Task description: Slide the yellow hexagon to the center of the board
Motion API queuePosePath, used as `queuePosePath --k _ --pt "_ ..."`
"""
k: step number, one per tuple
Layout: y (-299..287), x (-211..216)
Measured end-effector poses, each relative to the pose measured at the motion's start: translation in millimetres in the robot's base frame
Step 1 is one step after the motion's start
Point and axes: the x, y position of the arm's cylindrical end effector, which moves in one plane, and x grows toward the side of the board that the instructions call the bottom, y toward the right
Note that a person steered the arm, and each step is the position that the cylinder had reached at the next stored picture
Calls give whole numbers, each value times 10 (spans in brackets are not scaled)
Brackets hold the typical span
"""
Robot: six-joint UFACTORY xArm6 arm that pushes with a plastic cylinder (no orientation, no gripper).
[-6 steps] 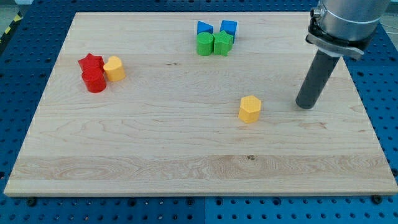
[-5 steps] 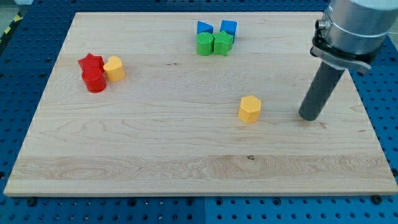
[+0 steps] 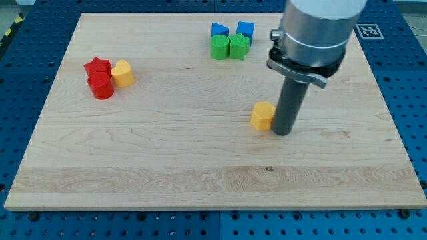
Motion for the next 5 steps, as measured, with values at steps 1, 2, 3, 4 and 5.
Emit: queuePosePath --k 1,2,3,4,5 --pt "-246 -64" --pt "-568 -94" --pt "-646 -98" --pt "-226 -43" --pt "13 109"
